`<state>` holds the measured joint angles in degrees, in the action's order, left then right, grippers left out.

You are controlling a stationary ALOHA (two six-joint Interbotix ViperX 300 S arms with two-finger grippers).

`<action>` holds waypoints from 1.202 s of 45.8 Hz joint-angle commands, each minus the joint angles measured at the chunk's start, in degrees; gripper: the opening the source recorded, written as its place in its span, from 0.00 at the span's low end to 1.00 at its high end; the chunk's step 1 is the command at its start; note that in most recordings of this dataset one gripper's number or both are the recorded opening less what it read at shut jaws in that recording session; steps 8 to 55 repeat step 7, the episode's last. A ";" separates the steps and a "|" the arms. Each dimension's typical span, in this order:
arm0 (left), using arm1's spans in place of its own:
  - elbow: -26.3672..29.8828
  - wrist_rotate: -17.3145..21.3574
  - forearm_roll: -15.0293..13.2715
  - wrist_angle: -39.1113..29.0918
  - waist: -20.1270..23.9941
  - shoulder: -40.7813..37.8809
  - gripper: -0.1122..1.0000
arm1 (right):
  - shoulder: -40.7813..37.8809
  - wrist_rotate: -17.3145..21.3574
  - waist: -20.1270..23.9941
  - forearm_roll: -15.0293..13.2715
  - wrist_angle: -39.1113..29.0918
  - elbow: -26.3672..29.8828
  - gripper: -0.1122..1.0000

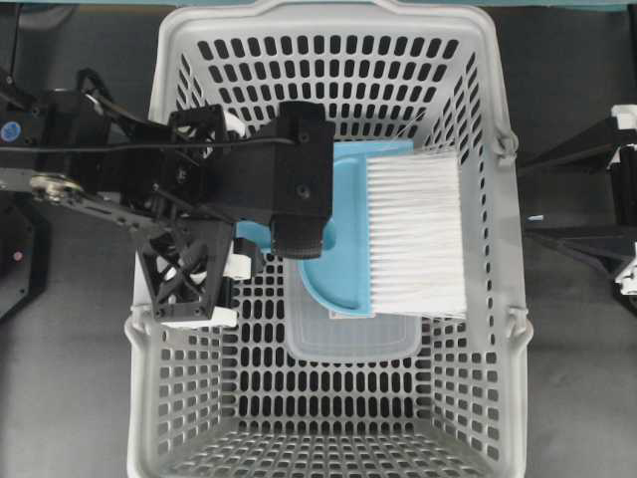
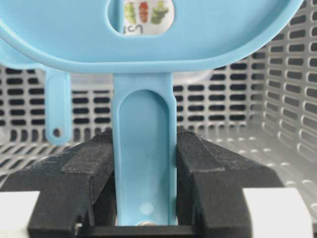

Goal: Pick up the hand brush from the shopping basket with the left arm.
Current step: 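Lift the held brush upward out of the basket with the left gripper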

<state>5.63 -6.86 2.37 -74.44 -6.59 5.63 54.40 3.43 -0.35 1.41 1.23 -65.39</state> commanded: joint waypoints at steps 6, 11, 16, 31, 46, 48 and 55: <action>1.14 0.09 0.18 0.00 -0.09 0.62 0.33 | -0.26 0.00 0.09 0.18 0.88 0.18 0.78; 1.14 0.09 0.26 0.00 -0.09 0.62 0.33 | -0.26 0.00 0.09 0.18 0.88 0.18 0.78; 1.14 0.09 0.26 0.00 -0.09 0.62 0.33 | -0.26 0.00 0.09 0.18 0.88 0.18 0.78; 1.14 0.09 0.26 0.00 -0.09 0.62 0.33 | -0.26 0.00 0.09 0.18 0.88 0.18 0.78; 1.14 0.09 0.26 0.00 -0.09 0.62 0.33 | -0.26 0.00 0.09 0.18 0.88 0.18 0.78; 1.14 0.09 0.26 0.00 -0.09 0.62 0.33 | -0.26 0.00 0.09 0.18 0.88 0.18 0.78; 1.14 0.09 0.26 0.00 -0.09 0.62 0.33 | -0.26 0.00 0.09 0.18 0.88 0.18 0.78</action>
